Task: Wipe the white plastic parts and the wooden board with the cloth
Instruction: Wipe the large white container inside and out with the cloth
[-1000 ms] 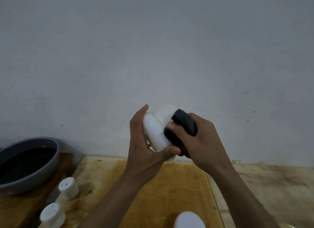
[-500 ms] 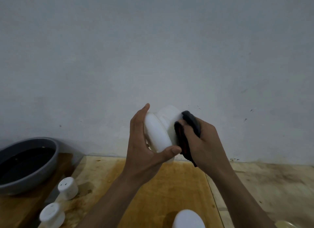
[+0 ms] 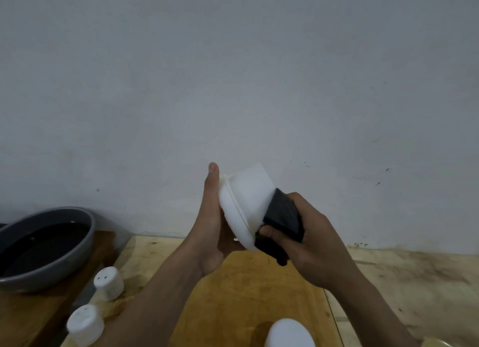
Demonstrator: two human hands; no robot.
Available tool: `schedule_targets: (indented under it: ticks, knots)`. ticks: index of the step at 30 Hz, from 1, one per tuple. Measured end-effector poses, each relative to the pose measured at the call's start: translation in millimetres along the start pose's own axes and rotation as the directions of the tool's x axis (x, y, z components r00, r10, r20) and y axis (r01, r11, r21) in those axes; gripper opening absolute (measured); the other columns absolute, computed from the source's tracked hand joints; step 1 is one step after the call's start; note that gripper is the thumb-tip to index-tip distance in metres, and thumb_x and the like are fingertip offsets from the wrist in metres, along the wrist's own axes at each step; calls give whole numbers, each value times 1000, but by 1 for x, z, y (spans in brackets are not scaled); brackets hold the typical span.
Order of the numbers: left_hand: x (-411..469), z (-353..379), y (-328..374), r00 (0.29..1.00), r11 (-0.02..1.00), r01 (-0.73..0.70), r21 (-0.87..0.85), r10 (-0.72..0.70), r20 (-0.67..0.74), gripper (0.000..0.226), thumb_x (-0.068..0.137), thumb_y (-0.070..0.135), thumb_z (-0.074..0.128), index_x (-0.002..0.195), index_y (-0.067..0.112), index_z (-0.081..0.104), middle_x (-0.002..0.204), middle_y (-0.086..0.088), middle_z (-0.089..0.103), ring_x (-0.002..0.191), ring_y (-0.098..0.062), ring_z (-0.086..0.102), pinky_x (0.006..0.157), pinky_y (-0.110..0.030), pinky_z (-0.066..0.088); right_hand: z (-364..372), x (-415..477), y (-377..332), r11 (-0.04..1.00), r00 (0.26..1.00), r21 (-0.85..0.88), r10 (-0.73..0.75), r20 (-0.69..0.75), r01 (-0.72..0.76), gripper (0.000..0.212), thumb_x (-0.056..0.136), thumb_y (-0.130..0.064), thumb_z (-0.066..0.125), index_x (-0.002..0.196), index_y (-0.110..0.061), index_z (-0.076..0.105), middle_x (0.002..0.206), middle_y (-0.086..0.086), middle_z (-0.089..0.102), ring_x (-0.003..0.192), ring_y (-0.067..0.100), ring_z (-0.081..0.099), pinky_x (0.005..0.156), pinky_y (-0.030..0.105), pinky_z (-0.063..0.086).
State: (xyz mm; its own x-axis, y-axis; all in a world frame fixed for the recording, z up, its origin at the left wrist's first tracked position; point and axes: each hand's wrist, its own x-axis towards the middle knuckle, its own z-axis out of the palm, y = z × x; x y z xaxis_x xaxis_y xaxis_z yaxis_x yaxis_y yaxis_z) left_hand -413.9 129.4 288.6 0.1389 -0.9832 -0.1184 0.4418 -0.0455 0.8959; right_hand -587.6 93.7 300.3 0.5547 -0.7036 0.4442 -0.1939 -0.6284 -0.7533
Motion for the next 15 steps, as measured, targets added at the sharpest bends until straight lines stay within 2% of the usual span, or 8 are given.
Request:
schedule_targets:
  ticks: [1,3,5,7,9,11,13,15]
  knots:
    - [1,0,-4,996,993,-89,76,90,-10,126,46,102,56,151,33,45,141,-5,64,122,-29,66,100,-55,54,0,2,-1,996,1000,86,7,-21,-5,19,86,-38,69,96,-29,56,80,-7,64,59,14,63,52,27,50]
    - [-3,5,-13,936,904,-350,244,349,51,125,47,100,60,155,55,18,153,14,44,129,-11,58,102,-42,55,-4,4,-6,971,999,240,8,-53,5,12,90,-19,68,95,-16,58,72,3,63,48,21,60,46,27,48]
    - [-5,11,-17,887,832,-449,326,458,53,111,57,90,66,151,60,13,150,17,43,124,-2,59,99,-34,57,-6,8,-12,955,997,295,-11,-70,32,9,92,-11,65,97,-13,58,72,4,64,46,21,59,44,26,48]
    - [-9,17,-11,914,885,-393,248,406,-1,96,67,82,66,150,49,31,142,4,57,118,-12,66,92,-39,60,-1,9,-13,973,995,223,-46,-88,64,13,92,-23,67,102,-24,58,83,-2,66,56,21,64,49,30,54]
    - [-12,19,1,988,987,-154,-41,152,-37,92,66,81,69,140,29,56,128,-10,71,109,-28,73,85,-50,60,4,8,-6,993,988,6,-118,-101,119,25,89,-45,68,106,-43,50,91,-14,64,70,11,66,57,25,55]
    - [-9,12,10,996,973,78,-219,-69,47,92,61,83,64,130,23,68,123,-16,74,108,-39,72,92,-60,55,7,5,4,972,980,-166,-180,-82,165,34,83,-57,66,107,-54,41,92,-22,61,81,1,63,62,14,50]
    - [-8,8,12,992,975,122,-184,-119,30,93,66,90,53,129,23,68,122,-16,74,111,-41,70,94,-65,52,7,3,8,969,979,-175,-191,-75,175,31,84,-54,65,105,-49,43,87,-24,60,78,1,62,60,10,45]
    - [-6,8,5,997,994,67,-92,-70,-33,102,64,97,48,133,23,64,123,-14,74,113,-37,70,96,-63,53,6,5,5,994,990,2,-105,-93,106,22,89,-45,68,99,-33,52,76,-13,63,65,8,64,55,17,48]
